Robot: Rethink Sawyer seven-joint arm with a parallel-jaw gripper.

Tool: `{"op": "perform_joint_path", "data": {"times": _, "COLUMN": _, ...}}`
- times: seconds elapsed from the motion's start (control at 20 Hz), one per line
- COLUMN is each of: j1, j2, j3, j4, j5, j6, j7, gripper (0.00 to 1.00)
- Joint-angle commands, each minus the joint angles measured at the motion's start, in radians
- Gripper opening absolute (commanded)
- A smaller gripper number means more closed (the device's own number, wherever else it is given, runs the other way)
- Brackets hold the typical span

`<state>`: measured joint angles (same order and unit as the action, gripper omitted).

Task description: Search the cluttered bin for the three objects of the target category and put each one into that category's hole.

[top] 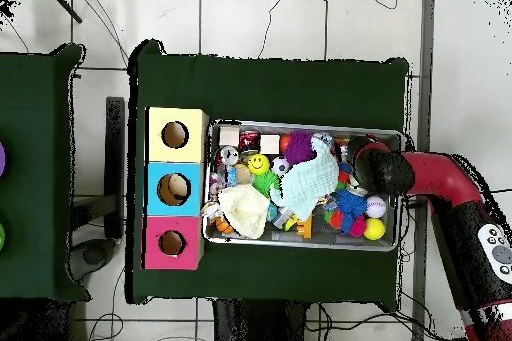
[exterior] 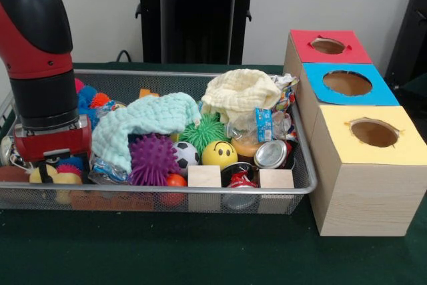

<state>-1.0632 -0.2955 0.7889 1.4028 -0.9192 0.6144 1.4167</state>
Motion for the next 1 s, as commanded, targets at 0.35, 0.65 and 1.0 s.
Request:
{"op": "perform_joint_path", "data": {"times": 0.35, "j1": 0.009, "j2": 0.104, "j3": -0.052, "j4": -0.124, "j5": -0.070, "j6": 0.044, "j7": -0.314, "gripper": 1.00}}
{"op": "perform_joint_path", "data": {"times": 0.65, "j1": 0.008, "j2": 0.103, "j3": -0.051, "j4": -0.124, "j5": -0.063, "j6": 0.050, "j7": -0.314, "gripper": 1.00}}
{"op": "perform_joint_path", "data": {"times": 1.0, "j1": 0.008, "j2": 0.108, "j3": -0.051, "j4": -0.127, "j5": -0.061, "j6": 0.052, "j7": -0.316, "gripper": 1.00}}
